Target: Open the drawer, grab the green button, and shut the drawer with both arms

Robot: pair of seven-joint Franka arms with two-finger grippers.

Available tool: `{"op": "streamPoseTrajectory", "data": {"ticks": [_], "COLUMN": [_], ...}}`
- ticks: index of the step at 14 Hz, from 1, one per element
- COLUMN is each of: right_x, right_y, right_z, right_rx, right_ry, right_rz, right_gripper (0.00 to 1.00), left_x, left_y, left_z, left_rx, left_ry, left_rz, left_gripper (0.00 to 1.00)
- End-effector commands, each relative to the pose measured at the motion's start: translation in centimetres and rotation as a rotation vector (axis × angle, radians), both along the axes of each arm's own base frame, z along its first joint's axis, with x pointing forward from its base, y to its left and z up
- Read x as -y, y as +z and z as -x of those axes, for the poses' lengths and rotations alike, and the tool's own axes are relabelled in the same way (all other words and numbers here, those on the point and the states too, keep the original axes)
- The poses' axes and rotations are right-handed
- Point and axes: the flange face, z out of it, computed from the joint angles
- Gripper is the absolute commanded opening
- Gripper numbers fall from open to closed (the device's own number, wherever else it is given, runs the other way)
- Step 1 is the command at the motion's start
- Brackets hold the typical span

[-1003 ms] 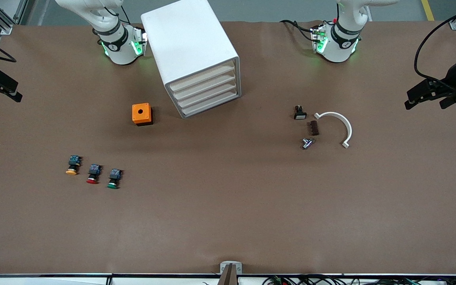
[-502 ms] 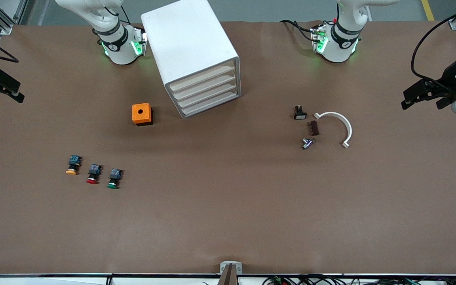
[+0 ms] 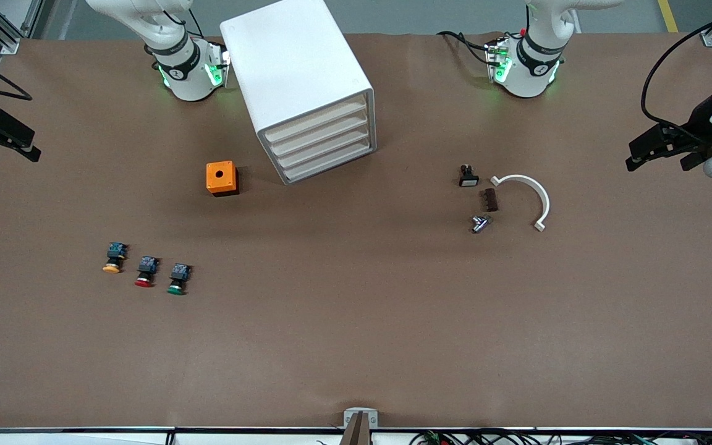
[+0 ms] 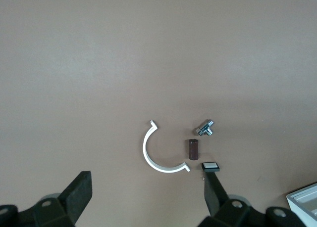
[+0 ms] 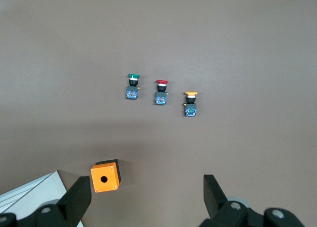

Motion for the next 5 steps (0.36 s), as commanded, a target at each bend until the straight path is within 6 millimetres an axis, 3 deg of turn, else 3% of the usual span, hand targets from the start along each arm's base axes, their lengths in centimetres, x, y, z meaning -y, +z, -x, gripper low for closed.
{"op": "streamPoseTrajectory", "data": {"ticks": [1, 5], "right_x": [-0.01, 0.15], "right_y": [-0.06, -0.05], "right_z": [0.02, 0.01], "right_rx": [0.004, 0.006], "right_ry": [-0.002, 0.004], "right_rz": [0.010, 0.011], "right_gripper": [1.00, 1.00], "left_x": [0.12, 0.05], "left_y": [0.34, 0.34], "left_z": [0.00, -0.01], "left_rx": [-0.001, -0.001], "left_ry": [-0.015, -0.015], "left_rz": [-0.022, -0.020], "left_gripper": [1.00, 1.00]}}
